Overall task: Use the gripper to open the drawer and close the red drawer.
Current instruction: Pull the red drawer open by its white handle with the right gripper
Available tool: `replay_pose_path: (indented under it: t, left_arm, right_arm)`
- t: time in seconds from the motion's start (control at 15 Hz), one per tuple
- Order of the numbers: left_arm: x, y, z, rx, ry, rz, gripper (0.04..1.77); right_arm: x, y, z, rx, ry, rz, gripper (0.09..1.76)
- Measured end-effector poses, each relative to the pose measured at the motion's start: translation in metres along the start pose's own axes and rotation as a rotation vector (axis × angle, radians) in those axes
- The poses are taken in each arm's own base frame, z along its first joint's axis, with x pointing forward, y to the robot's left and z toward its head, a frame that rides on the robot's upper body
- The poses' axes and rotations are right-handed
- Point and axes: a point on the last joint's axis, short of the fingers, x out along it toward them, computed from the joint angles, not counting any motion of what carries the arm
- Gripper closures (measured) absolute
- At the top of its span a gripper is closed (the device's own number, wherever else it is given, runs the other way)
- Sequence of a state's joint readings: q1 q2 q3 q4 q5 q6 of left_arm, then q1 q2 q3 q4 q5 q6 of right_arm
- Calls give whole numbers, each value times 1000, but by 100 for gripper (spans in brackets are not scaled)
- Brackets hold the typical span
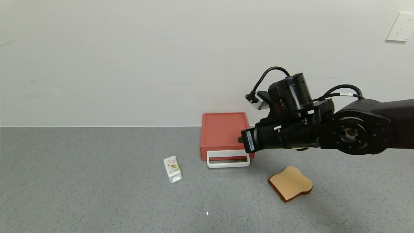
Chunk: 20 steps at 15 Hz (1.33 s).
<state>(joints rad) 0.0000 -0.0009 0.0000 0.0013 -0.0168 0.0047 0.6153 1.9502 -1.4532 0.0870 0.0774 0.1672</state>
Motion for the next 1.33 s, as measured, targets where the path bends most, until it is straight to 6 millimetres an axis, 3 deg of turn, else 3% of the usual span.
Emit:
replay_pose_path:
  t: [0.27, 0.67, 1.07, 1.33]
  left_arm:
    - [0, 0, 0, 0, 0, 0, 9]
    - [0, 0, 0, 2, -1, 3, 9]
    - [0, 0, 0, 3, -1, 4, 9]
    - [0, 0, 0, 3, -1, 5, 9]
  right_arm:
    - [16, 2, 4, -137, 8, 22, 173]
    - [32, -13, -1, -352, 195, 113, 173]
    - [59, -15, 1, -356, 273, 104, 173]
    - [82, -3, 0, -276, 295, 26, 173]
